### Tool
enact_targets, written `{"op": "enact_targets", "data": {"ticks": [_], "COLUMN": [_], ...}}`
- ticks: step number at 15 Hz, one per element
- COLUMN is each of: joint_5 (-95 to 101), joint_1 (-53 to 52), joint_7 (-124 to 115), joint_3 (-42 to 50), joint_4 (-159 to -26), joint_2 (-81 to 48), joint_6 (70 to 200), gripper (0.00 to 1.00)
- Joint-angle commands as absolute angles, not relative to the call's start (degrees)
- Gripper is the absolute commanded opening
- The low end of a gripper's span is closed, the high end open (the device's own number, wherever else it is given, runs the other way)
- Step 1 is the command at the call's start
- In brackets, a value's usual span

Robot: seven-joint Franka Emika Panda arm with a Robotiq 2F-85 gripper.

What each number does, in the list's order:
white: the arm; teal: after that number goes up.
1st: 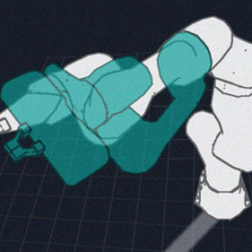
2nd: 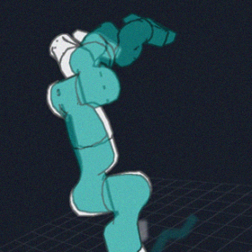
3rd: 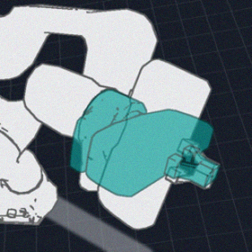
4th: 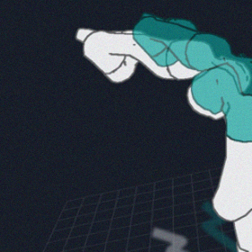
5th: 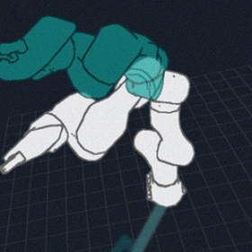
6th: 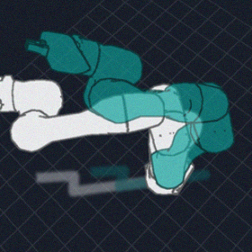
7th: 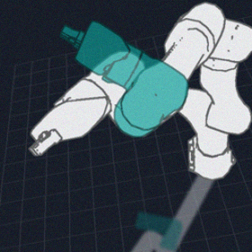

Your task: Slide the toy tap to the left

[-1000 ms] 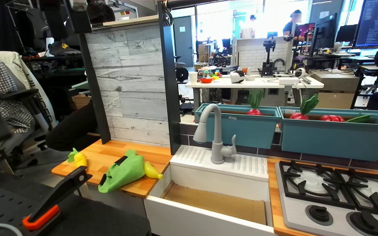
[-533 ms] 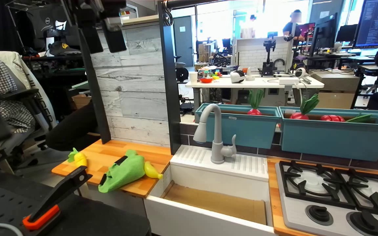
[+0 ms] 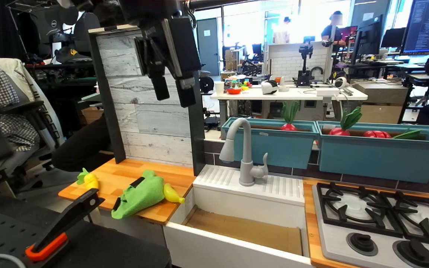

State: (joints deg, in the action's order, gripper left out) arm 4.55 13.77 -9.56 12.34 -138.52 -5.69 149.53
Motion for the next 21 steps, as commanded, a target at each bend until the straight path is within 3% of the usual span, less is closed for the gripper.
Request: {"op": "enact_targets", "data": {"ticks": [1, 11, 21], "joint_5": [2.82, -4.31, -6.88], "joint_1": [13.0, 14.0, 14.34], "joint_7": [-11.94, -11.76, -10.28], "joint_3": [12.81, 11.58, 8.78], "joint_4": [-130.76, -114.37, -106.32], "joint_2": [-15.09, -33.17, -40.99], "joint_6": [151.13, 153.9, 154.47], "gripper": [1.0, 1.0, 1.0]}}
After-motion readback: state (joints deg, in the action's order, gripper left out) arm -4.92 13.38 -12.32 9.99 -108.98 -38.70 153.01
